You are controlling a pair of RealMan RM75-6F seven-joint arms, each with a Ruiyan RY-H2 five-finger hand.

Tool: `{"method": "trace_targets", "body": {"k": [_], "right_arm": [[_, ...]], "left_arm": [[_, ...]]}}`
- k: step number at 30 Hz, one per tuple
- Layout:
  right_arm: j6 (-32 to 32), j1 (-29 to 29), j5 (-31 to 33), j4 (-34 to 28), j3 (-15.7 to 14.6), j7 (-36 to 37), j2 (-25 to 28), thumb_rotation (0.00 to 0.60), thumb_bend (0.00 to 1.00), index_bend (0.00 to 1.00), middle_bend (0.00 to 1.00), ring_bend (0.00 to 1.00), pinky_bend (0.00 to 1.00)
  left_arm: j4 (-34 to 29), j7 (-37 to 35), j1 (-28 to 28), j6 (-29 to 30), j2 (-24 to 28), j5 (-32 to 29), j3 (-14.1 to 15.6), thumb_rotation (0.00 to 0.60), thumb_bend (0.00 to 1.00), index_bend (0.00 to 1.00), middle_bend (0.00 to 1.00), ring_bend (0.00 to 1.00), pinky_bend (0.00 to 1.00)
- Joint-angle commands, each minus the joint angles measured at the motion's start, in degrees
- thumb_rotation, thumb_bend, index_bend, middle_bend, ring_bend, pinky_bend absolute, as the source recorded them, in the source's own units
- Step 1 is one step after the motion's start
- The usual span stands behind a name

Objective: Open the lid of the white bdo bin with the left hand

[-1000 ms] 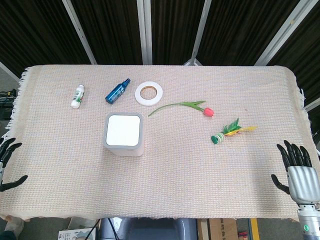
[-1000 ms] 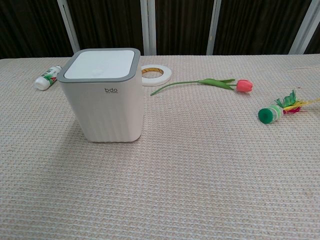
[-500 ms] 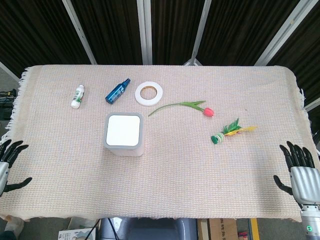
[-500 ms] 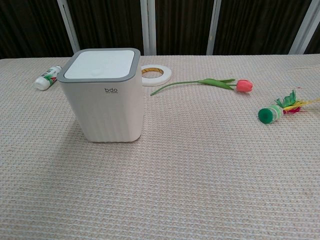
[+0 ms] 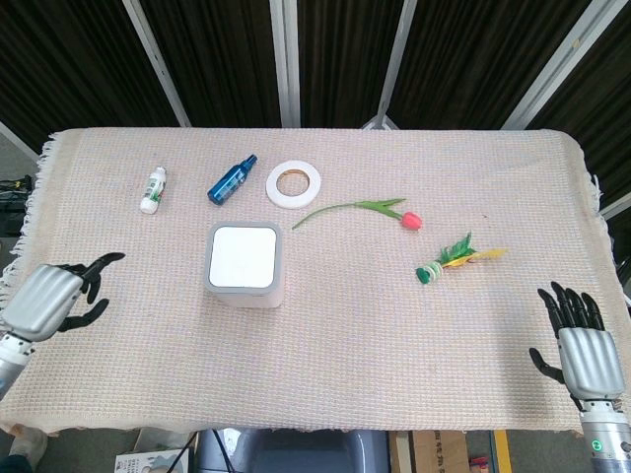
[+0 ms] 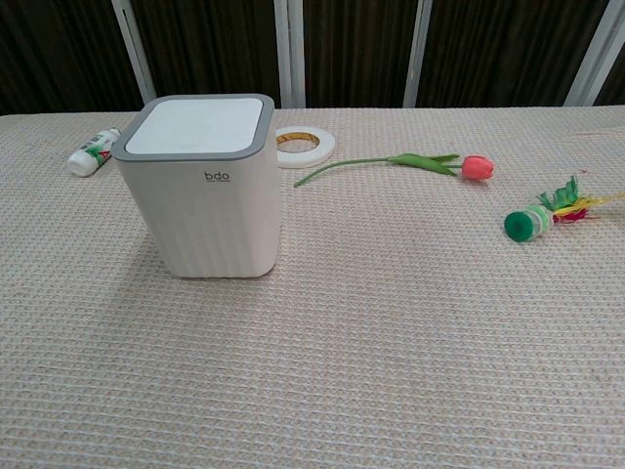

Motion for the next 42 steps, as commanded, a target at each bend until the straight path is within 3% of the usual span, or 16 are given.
{"method": "trace_targets", "body": {"k": [1, 5, 9, 14, 20, 33, 42], "right_arm": [[-0.49, 0.18, 0.43, -0.02, -0.03, -0.55, -0.25, 0.600, 0.27, 0.10, 0.02, 0.01, 0.00], [-1.29, 0.40, 1.19, -0.06, -0.04, -1.02, -0.34, 0.600, 0.27, 0.10, 0.02, 0.01, 0.00], [-2.03, 0.60, 1.88, -0.18, -0.05, -1.33, -0.33, 0.600, 0.27, 0.10, 0.02, 0.01, 0.00], [-2.49, 0.71, 2.28, -0.56, -0.13, -1.63, -0.13, 0.600, 0.27, 0.10, 0.02, 0.01, 0.00], [-2.66, 0.79, 2.66, -0.46, -0.03, -1.54, -0.07, 0.600, 0.27, 0.10, 0.02, 0.01, 0.00], [-4.02, 1.54, 3.80, 0.61, 0.23, -2.06, -0.61, 0.600, 0.27, 0.10, 0.02, 0.01, 0.00], [-4.55, 1.86, 4.41, 1.05, 0.26, -2.76, -1.10, 0.600, 0.27, 0.10, 0.02, 0.01, 0.00]], "left_arm": [[-3.55, 0.20, -2.89, 0.01, 0.36, 2.11, -2.33, 0.600, 0.69, 0.21, 0.85, 0.73, 0.77], [-7.14, 2.27, -3.87, 0.49, 0.37, 4.39, -2.24, 0.600, 0.74, 0.21, 0.86, 0.74, 0.77], [-11.99, 4.68, -6.63, -6.71, 2.93, 4.03, -0.93, 0.600, 0.77, 0.21, 0.86, 0.75, 0.77], [-18.47, 13.62, -9.82, -16.19, 5.75, -1.89, -1.22, 0.600, 0.78, 0.21, 0.87, 0.75, 0.77], [-23.89, 21.90, -11.81, -20.61, 5.05, -10.08, -2.21, 0.600, 0.79, 0.21, 0.87, 0.76, 0.77], [-27.92, 41.66, -16.06, -18.98, -0.36, -26.18, -4.06, 0.600, 0.79, 0.21, 0.87, 0.76, 0.77], [-29.20, 47.68, -20.45, -18.48, -3.44, -35.28, -4.85, 0.600, 0.79, 0.21, 0.87, 0.76, 0.77]]}}
